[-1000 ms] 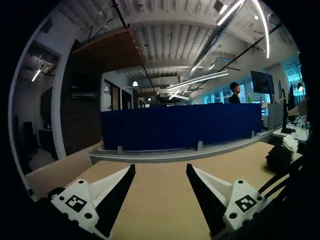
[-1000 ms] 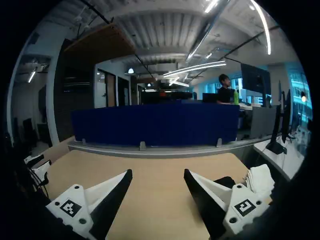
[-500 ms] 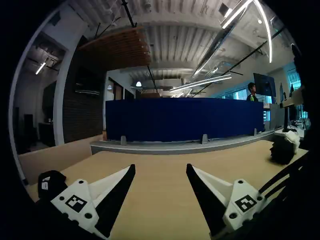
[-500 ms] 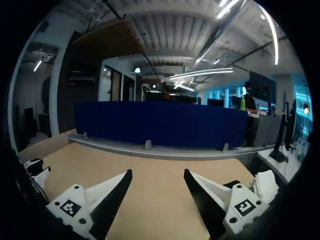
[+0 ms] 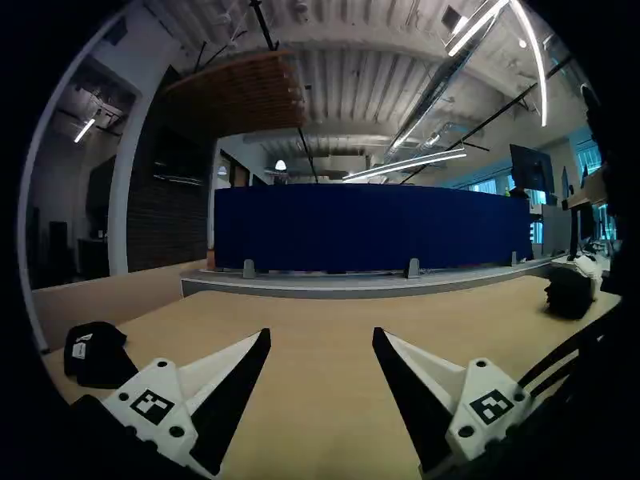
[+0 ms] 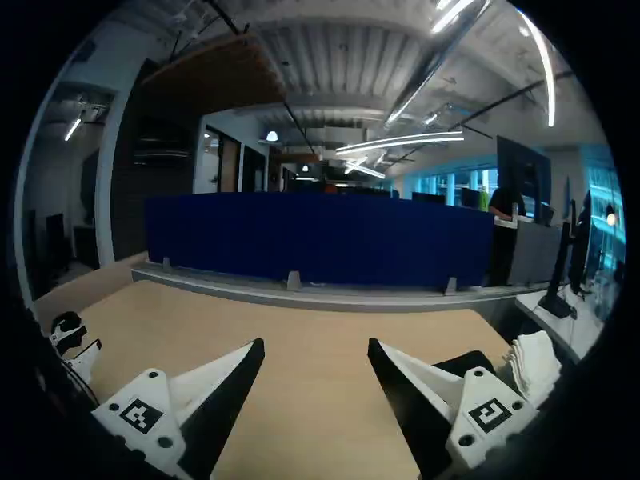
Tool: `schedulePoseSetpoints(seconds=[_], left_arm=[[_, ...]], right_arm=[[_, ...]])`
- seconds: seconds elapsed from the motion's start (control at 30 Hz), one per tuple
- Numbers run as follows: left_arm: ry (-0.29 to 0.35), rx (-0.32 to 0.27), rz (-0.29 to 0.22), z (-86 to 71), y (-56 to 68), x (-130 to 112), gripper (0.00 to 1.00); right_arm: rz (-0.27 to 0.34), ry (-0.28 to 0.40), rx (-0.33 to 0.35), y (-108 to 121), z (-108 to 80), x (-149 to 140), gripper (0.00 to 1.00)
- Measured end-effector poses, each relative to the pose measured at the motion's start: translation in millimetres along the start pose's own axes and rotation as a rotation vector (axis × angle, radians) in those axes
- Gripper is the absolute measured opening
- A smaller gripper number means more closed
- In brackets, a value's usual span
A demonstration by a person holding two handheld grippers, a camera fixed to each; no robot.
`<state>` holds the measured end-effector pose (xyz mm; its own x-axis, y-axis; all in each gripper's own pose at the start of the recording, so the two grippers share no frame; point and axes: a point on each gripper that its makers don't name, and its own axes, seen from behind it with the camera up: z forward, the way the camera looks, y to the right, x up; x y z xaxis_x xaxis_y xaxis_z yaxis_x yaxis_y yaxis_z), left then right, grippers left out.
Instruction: Fold towel
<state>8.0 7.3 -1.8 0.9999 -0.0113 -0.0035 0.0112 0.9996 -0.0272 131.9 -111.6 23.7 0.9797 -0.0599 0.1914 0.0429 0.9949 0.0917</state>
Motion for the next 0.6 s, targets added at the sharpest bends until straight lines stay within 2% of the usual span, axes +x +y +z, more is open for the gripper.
schedulePoseSetpoints(seconds=[0.4, 0.6], left_arm=[[-0.002, -0.001, 0.009, 1.2, -0.4, -5, 0.94], [-0.004, 0.001, 0.009, 0.2, 0.2, -5, 0.94]], right_arm=[[0.009, 0.005, -0.002, 5, 1.8, -2, 1.00], [0.022, 0.036, -0.020, 18, 0.2, 8, 1.00]])
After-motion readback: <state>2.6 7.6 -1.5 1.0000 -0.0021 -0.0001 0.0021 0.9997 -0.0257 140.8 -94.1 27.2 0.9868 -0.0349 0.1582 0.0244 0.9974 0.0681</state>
